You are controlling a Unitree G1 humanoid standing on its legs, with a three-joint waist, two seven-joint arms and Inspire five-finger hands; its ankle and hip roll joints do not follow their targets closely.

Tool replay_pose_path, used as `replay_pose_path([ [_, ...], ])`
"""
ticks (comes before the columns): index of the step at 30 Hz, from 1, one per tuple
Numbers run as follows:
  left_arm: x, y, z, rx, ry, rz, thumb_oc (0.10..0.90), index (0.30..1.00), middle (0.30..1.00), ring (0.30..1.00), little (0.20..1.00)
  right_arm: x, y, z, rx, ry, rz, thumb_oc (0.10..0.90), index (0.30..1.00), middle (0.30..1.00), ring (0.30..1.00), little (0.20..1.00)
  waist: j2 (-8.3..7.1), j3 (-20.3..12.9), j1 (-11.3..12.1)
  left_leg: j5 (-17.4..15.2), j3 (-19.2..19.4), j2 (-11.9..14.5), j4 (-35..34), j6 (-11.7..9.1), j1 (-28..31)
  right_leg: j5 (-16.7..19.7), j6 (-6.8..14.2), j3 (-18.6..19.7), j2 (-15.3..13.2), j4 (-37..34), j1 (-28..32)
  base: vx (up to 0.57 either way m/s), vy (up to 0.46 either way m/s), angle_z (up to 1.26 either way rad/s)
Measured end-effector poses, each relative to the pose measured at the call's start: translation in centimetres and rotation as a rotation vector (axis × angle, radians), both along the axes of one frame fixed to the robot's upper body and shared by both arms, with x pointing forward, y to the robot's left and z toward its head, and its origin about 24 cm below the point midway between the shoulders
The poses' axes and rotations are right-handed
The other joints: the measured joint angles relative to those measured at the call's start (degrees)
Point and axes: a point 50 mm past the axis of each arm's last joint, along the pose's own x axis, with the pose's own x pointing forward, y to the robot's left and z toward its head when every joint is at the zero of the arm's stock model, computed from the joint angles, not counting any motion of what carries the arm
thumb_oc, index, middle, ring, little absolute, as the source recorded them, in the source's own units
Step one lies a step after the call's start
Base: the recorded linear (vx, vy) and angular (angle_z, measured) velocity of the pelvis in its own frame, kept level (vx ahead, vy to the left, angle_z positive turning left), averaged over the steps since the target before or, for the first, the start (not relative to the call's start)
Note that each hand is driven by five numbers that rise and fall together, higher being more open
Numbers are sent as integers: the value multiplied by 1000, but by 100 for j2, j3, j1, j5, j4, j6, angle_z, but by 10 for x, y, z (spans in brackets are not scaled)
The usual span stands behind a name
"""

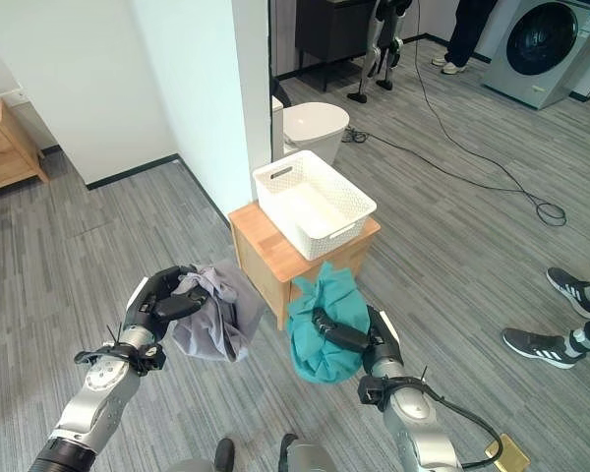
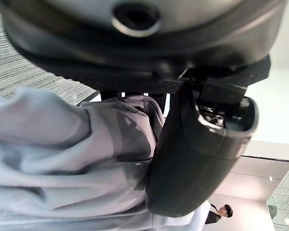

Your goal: Pick up bed clothes into laundry basket.

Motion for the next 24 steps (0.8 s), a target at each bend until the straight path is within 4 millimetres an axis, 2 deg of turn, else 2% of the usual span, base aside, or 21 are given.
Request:
replay_pose_path([
  [3, -13, 18, -8, 7, 43, 80, 400, 300, 300, 300, 300, -10, -6, -9, 60, 21, -117, 400, 300, 300, 300, 300, 3, -46, -127, -22, 25, -29, 17, 6, -66, -33, -34, -28, -40, 44, -77, 45, 121, 3],
  [5, -14, 22, -10, 17, 55, 96, 400, 300, 300, 300, 300, -12, -11, -9, 57, 23, -147, 400, 300, 300, 300, 300, 11, -50, -152, -12, 76, -42, 29, -4, -67, -33, -16, -3, -53, 63, -94, -9, 169, -7],
  [7, -14, 20, -10, 27, 56, 84, 400, 300, 300, 300, 300, -9, -11, -7, 52, 15, -153, 400, 300, 300, 300, 300, 18, -31, -239, -13, 183, -100, 49, 68, -45, -70, 230, 14, -161, 298, -178, 15, 221, -10],
  [9, -12, 17, -12, 44, 63, 60, 400, 300, 300, 300, 300, -7, -8, -7, 56, 13, -143, 400, 300, 300, 300, 300, 26, 9, -335, -162, 205, -186, 71, 163, 46, -27, 493, 29, -270, 738, -333, 197, 111, -8],
  [10, -9, 13, -14, 60, 74, 39, 400, 300, 300, 300, 300, -7, -5, -8, 61, 18, -133, 400, 300, 300, 300, 300, 46, 80, -465, -212, 140, -187, 116, 187, 142, -15, 530, 81, -299, 1045, -397, 206, 22, 1],
  [11, -9, 11, -14, 73, 75, 25, 400, 300, 300, 300, 300, -6, 0, -9, 64, 21, -113, 400, 300, 300, 300, 300, 74, 149, -520, -233, 147, -185, 111, 219, 221, -32, 706, 207, -331, 1379, -559, 381, -122, 6],
  [12, -9, 10, -14, 72, 74, 12, 400, 300, 300, 300, 300, -6, 3, -10, 65, 26, -101, 400, 300, 300, 300, 300, 80, 162, -574, -243, 188, -186, 89, 244, 186, -46, 737, 244, -444, 1442, -663, 476, -241, -10],
  [14, -3, 3, -10, 73, 54, -18, 400, 300, 300, 300, 300, -7, 2, -10, 67, 23, -96, 400, 300, 300, 300, 300, 155, 245, -639, -307, 231, -136, 111, 237, 168, -31, 783, 156, -914, 1032, -915, 474, -235, -11],
  [15, -1, 1, -7, 68, 40, -26, 400, 300, 300, 300, 300, -8, 3, -10, 69, 24, -91, 400, 300, 300, 300, 300, 160, 271, -691, -387, 254, -121, 108, 142, 118, 74, 957, 138, -1273, 469, -1070, 410, -167, -1],
  [16, 0, 0, -5, 67, 33, -27, 400, 300, 300, 300, 300, -9, 3, -12, 71, 29, -90, 400, 300, 300, 300, 300, 170, 318, -749, -366, 228, -64, 116, 173, 113, 208, 1104, 135, -1485, -138, -1041, 564, -273, -8],
  [17, 1, 1, -6, 69, 38, -25, 400, 300, 300, 300, 300, -12, 4, -15, 78, 41, -93, 400, 300, 300, 300, 300, 171, 356, -805, -462, 242, 75, 109, 38, 137, 392, 1372, 187, -1651, -835, -1002, 511, -266, -6],
  [18, 1, 2, -6, 72, 40, -24, 400, 300, 300, 300, 300, -13, 5, -16, 80, 46, -94, 400, 300, 300, 300, 300, 161, 361, -814, -486, 238, 139, 91, 0, 172, 474, 1436, 157, -1675, -1151, -924, 692, -463, -13],
  [19, 0, 3, -7, 84, 45, -29, 400, 300, 300, 300, 300, -15, 5, -19, 84, 58, -101, 400, 300, 300, 300, 300, 102, 391, -876, -560, 233, 375, -92, -114, 407, 683, 1467, 69, -1676, -1738, -703, 648, -510, 0],
  [20, 0, 4, -9, 90, 53, -29, 400, 300, 300, 300, 300, -17, 4, -21, 80, 68, -103, 400, 300, 300, 300, 300, 91, 392, -908, -600, 171, 589, -295, -274, 600, 970, 1449, -137, -1572, -1942, -437, 497, -376, 5],
  [21, 1, 1, -11, 80, 61, -29, 400, 300, 300, 300, 300, -17, 0, -21, 70, 72, -110, 400, 300, 300, 300, 300, 152, 386, -934, -617, 126, 789, -413, -346, 738, 1261, 1448, -219, -1411, -1869, -433, 294, -233, 39],
  [22, 4, -8, -11, 64, 59, -49, 400, 300, 300, 300, 300, -18, -8, -19, 51, 68, -125, 400, 300, 300, 300, 300, 263, 414, -1100, -623, -48, 1062, -343, -388, 762, 1510, 1369, -299, -1179, -1545, -435, 240, -189, 37],
  [23, 6, -15, -10, 51, 51, -82, 400, 300, 300, 300, 300, -17, -15, -16, 35, 62, -142, 400, 300, 300, 300, 300, 246, 429, -1132, -571, -140, 1112, -47, -460, 749, 1554, 1199, -273, -1112, -1194, -524, 346, -348, 39],
  [24, 8, -25, -9, 37, 42, -121, 400, 300, 300, 300, 300, -13, -25, -11, 7, 48, -154, 400, 300, 300, 300, 300, 251, 442, -1177, -458, -138, 1136, 327, -642, 650, 1366, 954, -306, -1042, -870, -547, 374, -397, 9],
])
